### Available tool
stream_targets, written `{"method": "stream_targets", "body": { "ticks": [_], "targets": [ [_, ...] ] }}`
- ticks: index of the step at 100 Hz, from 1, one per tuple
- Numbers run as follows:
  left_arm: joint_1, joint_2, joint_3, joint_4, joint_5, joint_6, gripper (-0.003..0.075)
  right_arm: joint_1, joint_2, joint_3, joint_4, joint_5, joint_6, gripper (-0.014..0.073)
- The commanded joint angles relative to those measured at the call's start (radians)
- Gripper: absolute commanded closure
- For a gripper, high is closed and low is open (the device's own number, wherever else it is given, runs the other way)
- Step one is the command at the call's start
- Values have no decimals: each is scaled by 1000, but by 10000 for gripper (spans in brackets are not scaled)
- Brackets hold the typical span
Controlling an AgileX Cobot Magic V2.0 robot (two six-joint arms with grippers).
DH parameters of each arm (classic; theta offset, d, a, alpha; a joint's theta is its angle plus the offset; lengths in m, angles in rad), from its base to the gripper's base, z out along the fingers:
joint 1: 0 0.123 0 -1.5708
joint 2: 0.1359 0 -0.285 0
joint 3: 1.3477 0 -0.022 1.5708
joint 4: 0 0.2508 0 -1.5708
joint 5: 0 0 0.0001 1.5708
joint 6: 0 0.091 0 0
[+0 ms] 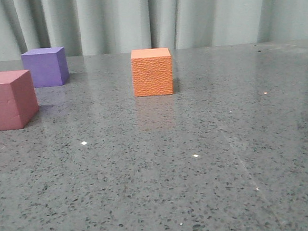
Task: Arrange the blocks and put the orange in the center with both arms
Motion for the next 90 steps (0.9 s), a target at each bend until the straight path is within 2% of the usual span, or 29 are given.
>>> {"method": "stream_targets", "body": {
  "ticks": [1, 11, 21, 42, 62, 69, 81, 90],
  "targets": [
    [1, -33, 56, -2, -87, -9, 739, -3, -30, 21, -68, -81, -8, 659],
    [1, -33, 56, -2, -87, -9, 739, -33, -103, 114, -69, -186, -1, 659],
    [1, -33, 56, -2, -87, -9, 739, -113, -206, 224, -50, -288, 20, 659],
    [1, -33, 56, -2, -87, -9, 739, -312, -450, 446, 61, -416, 19, 659],
    [1, -33, 56, -2, -87, -9, 739, -435, -660, 652, 182, -561, -37, 659],
    [1, -33, 56, -2, -87, -9, 739, -486, -727, 710, 276, -575, -89, 659],
    [1, -33, 56, -2, -87, -9, 739, -570, -817, 789, 451, -601, -258, 659],
    [1, -33, 56, -2, -87, -9, 739, -614, -807, 838, 511, -678, -336, 659]
  ]
}}
